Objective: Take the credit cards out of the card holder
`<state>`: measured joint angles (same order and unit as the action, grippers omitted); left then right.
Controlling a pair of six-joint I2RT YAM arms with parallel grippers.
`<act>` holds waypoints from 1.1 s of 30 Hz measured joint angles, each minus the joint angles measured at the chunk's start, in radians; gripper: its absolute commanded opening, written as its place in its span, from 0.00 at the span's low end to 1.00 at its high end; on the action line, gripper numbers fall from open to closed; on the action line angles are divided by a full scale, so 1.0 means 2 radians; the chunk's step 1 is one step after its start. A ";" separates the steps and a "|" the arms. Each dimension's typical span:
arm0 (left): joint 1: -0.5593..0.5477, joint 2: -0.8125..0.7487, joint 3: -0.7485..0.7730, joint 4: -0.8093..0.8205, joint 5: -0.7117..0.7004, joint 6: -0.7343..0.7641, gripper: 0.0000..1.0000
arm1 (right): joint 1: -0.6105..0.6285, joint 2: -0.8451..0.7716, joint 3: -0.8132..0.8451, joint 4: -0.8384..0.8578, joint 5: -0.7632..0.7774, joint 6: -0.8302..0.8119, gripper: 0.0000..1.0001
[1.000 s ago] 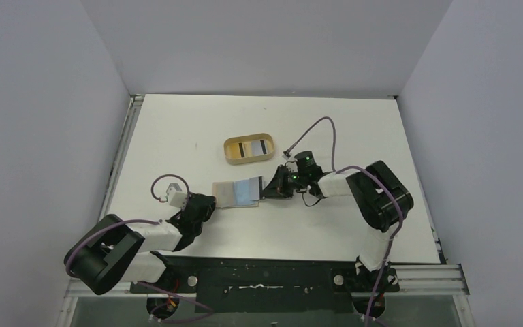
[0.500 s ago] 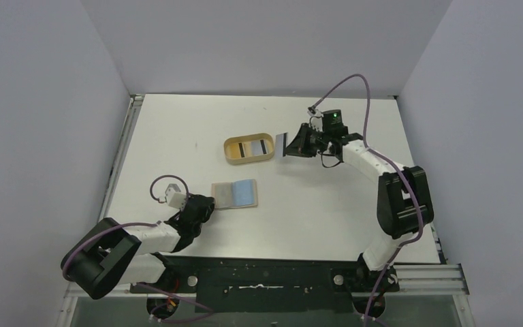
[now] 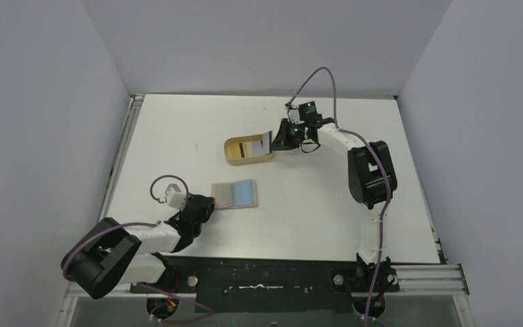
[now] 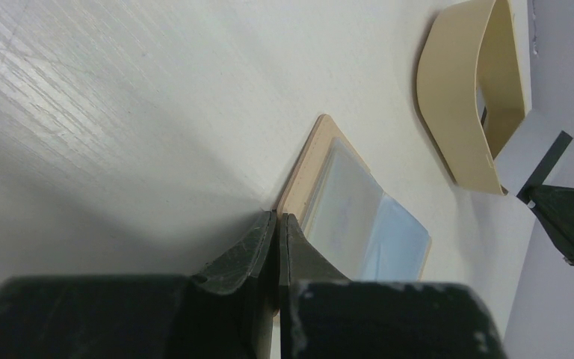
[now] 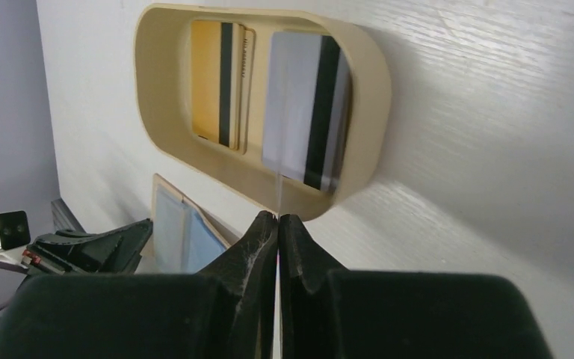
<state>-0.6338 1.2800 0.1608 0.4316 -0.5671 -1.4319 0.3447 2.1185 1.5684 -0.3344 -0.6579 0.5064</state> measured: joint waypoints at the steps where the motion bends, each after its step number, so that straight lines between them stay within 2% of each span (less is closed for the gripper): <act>1: 0.000 0.000 0.000 0.000 0.000 0.000 0.00 | 0.003 0.003 0.008 -0.002 0.003 -0.001 0.00; 9: 0.000 0.001 0.000 0.001 0.000 0.000 0.00 | 0.018 0.019 0.053 -0.018 0.006 -0.010 0.00; 21: 0.001 0.008 0.000 0.012 0.000 0.000 0.00 | 0.034 0.021 0.058 -0.047 0.015 -0.025 0.00; 30: 0.004 0.013 -0.001 0.019 0.002 0.000 0.00 | 0.042 0.051 0.086 -0.076 0.032 -0.040 0.00; 31: 0.004 0.013 -0.001 0.021 0.002 0.000 0.00 | 0.042 0.051 0.086 -0.078 0.034 -0.040 0.02; 33: 0.004 0.012 -0.002 0.022 0.002 0.000 0.00 | 0.042 0.051 0.086 -0.080 0.035 -0.040 0.17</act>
<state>-0.6254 1.3048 0.1558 0.4759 -0.5629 -1.4319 0.4290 2.2215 1.7405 -0.4953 -0.5888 0.4263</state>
